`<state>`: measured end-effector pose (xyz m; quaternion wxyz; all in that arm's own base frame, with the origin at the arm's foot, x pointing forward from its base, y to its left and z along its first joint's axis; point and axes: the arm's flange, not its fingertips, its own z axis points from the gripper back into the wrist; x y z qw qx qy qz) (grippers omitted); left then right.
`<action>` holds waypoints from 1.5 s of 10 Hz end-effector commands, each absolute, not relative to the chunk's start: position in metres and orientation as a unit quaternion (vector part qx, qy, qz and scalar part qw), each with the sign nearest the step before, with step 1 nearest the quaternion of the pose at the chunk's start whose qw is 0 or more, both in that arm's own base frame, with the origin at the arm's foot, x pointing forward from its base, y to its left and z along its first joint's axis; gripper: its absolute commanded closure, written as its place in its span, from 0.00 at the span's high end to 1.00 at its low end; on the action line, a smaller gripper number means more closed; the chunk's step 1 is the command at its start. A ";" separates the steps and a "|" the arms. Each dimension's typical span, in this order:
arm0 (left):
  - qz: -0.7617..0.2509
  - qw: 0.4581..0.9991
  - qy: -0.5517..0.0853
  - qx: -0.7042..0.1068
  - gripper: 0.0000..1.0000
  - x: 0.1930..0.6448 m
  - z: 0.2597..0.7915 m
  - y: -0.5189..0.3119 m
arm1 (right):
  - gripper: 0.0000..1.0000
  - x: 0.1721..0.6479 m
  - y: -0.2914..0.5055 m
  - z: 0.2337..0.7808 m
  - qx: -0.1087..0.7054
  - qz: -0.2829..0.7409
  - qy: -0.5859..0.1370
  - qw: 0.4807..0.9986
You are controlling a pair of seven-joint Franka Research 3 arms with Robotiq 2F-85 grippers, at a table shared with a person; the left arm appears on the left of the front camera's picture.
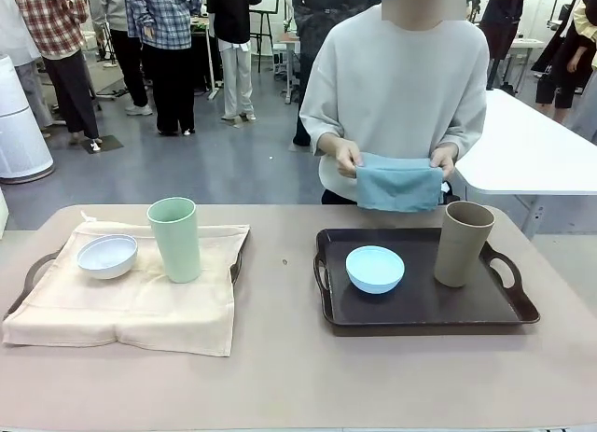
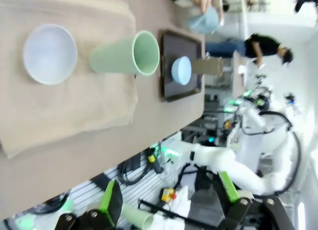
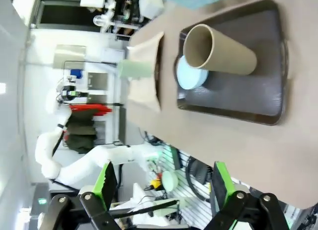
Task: Set up a tray with a mat and arrange the tableware.
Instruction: Pick up the Picnic Bowl and Reusable plastic cup from the Handle tray in front of the human's position and hold them in the air.
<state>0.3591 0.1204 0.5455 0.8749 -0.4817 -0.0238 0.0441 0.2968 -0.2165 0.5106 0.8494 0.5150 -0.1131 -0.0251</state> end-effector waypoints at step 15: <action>0.064 0.864 -0.067 -0.496 1.00 0.356 0.524 0.176 | 1.00 0.265 -0.249 0.487 0.562 -0.056 -0.107 0.819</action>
